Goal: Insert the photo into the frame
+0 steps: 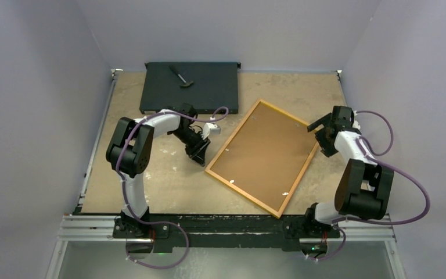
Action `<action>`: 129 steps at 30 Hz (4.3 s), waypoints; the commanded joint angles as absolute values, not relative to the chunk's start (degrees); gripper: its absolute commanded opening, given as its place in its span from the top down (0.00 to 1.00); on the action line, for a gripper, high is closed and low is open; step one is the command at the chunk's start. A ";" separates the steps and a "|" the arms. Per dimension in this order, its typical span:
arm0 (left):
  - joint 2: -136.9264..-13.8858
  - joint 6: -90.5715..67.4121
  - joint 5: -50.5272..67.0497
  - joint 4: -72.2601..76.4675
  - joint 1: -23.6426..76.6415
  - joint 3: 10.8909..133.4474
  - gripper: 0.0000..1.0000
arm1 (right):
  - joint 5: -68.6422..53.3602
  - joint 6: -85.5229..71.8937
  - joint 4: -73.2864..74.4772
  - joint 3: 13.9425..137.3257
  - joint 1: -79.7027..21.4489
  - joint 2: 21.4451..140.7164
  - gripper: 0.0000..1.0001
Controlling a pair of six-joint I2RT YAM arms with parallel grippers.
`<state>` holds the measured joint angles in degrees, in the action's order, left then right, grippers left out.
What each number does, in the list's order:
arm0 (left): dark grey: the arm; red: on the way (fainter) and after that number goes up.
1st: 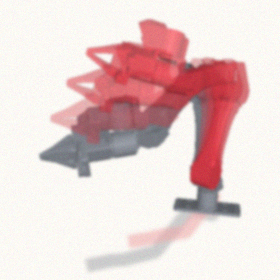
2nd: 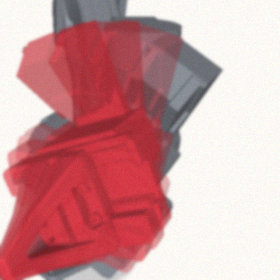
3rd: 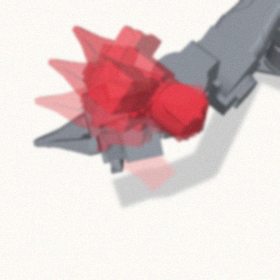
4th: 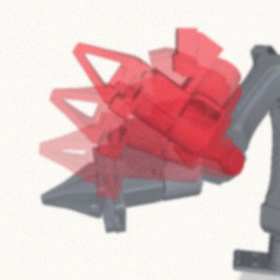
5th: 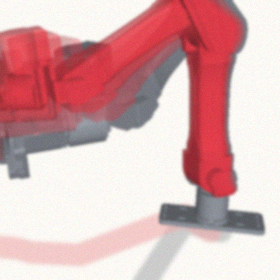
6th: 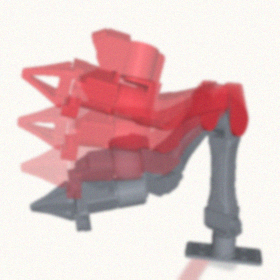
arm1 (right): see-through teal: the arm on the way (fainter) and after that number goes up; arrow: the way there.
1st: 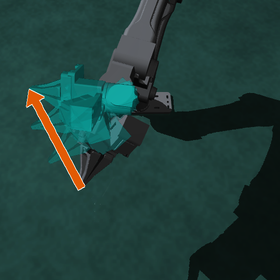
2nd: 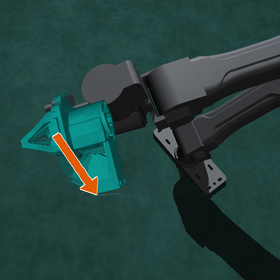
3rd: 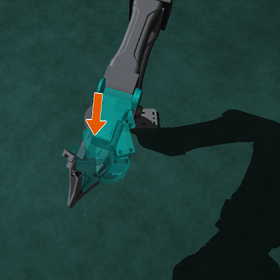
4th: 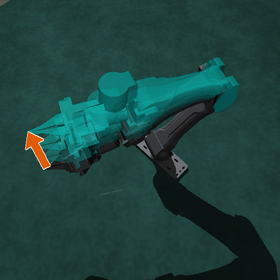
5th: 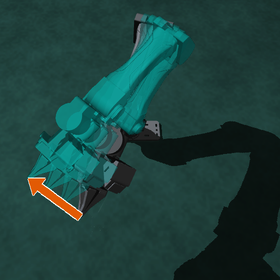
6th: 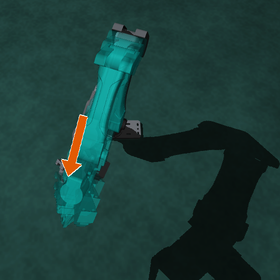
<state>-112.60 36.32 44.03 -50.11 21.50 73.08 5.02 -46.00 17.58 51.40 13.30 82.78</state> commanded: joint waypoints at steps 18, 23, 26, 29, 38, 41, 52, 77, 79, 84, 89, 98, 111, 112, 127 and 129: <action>-118.39 21.55 45.93 -33.59 33.12 75.38 0.73 | 3.72 -51.16 7.47 68.03 12.99 103.87 0.01; -123.59 16.46 45.75 -30.11 36.75 82.86 0.72 | 8.21 -51.17 10.29 74.83 12.95 105.89 0.01; -127.09 13.64 45.66 -28.85 38.95 87.42 0.72 | 12.28 -50.00 11.67 77.71 13.01 105.40 0.01; -130.15 11.19 46.09 -28.07 40.87 91.39 0.72 | 13.71 -47.72 11.61 78.18 12.42 104.28 0.01; -125.35 14.40 50.11 -38.30 37.50 94.52 0.71 | 14.42 -40.42 8.94 71.71 -4.78 99.16 0.03; -118.77 18.49 50.06 -46.50 30.64 96.59 0.69 | 13.45 -38.70 8.24 70.94 -11.18 98.13 0.06; -104.35 24.14 40.12 -61.30 10.35 101.33 0.63 | 14.72 -34.82 10.93 73.86 -26.16 104.01 0.20; -99.24 20.87 40.56 -58.15 1.17 98.27 0.61 | 26.52 -28.82 15.71 75.60 -34.76 110.39 0.72; -98.84 20.46 40.90 -57.83 1.28 98.18 0.60 | 26.41 -28.70 15.65 75.40 -34.72 110.40 0.67; -98.61 20.19 41.40 -57.80 1.27 98.25 0.59 | 26.50 -27.42 15.22 75.88 -34.96 111.35 0.63; -98.50 19.93 41.42 -57.04 1.25 97.96 0.58 | 19.45 -22.12 15.30 75.51 -34.92 110.76 0.88; -99.90 18.99 43.24 -55.78 1.27 98.34 0.57 | 18.96 -14.94 20.80 74.62 -34.46 105.75 1.00; -98.16 20.56 43.33 -55.98 1.29 97.04 0.57 | 17.10 -21.46 12.99 70.62 -34.78 105.29 0.34; -98.17 20.73 43.26 -56.05 1.25 97.03 0.57 | 17.46 -21.11 12.81 70.52 -34.94 105.77 0.35; -98.32 19.88 42.94 -54.73 1.27 97.11 0.56 | 22.86 -18.98 15.52 69.66 -36.84 108.51 0.90; -98.47 19.59 43.27 -54.40 1.31 96.83 0.56 | 24.36 -18.32 16.94 69.27 -36.83 107.99 0.97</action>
<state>-100.64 20.32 41.76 -56.27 1.17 97.47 21.63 -19.81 14.09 70.63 -36.03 108.49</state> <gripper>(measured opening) 0.434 0.116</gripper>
